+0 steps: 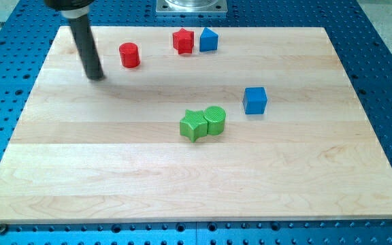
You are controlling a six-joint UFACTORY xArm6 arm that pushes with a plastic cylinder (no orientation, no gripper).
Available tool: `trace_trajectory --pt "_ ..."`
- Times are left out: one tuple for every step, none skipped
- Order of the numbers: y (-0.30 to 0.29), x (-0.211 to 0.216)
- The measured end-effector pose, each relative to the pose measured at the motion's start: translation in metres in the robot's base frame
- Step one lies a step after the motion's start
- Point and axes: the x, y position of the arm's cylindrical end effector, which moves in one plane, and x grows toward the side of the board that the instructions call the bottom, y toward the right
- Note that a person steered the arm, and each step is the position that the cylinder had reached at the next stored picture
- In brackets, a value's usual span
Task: Move red circle on left to red star
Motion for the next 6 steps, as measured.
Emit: trace_trajectory --pt "0.025 -0.008" --pt "0.067 -0.039" --pt "0.1 -0.069" --pt "0.107 -0.074" --pt "0.107 -0.076" --pt "0.111 -0.039"
